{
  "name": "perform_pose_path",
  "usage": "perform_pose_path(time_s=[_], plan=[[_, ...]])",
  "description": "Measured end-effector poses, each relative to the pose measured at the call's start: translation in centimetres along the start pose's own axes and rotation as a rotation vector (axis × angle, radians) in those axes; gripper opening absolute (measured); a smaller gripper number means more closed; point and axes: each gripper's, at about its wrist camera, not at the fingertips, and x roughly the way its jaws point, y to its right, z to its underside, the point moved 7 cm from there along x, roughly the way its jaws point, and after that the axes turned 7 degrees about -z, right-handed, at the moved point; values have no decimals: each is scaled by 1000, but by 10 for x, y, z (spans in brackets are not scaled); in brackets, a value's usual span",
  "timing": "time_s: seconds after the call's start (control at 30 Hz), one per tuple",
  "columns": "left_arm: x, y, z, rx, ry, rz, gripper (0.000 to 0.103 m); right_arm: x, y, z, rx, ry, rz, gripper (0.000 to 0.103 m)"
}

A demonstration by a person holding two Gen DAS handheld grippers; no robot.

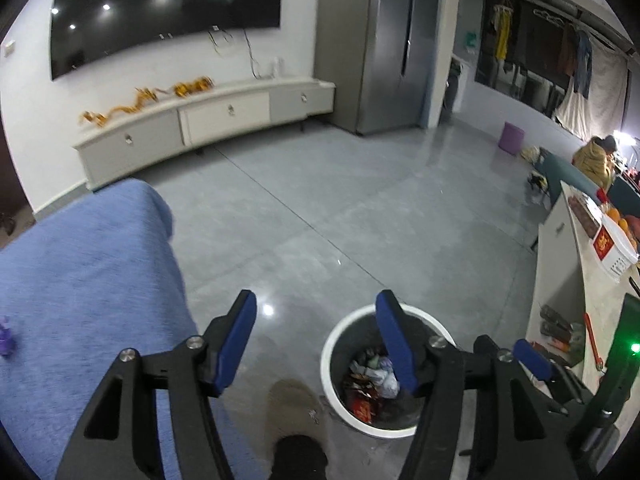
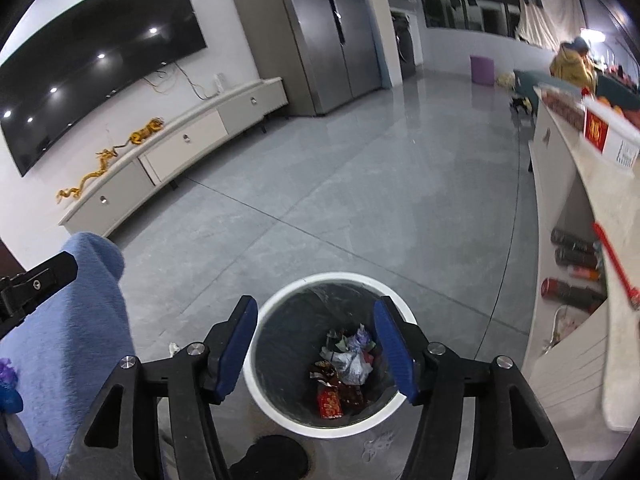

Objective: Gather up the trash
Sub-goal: 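Move both open tools back toward the pink wrapper and purple bag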

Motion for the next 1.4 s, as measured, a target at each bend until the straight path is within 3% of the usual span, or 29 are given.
perform_pose_path(time_s=[0.67, 0.93, 1.4], plan=[[-123, -51, -9, -81, 183, -33, 67, -102, -54, -25, -152, 175, -23, 65], [-170, -78, -13, -127, 271, -54, 77, -138, -81, -28, -204, 239, -39, 66], [-254, -159, -10, -256, 404, -112, 79, -205, -152, -24, -342, 344, -94, 70]])
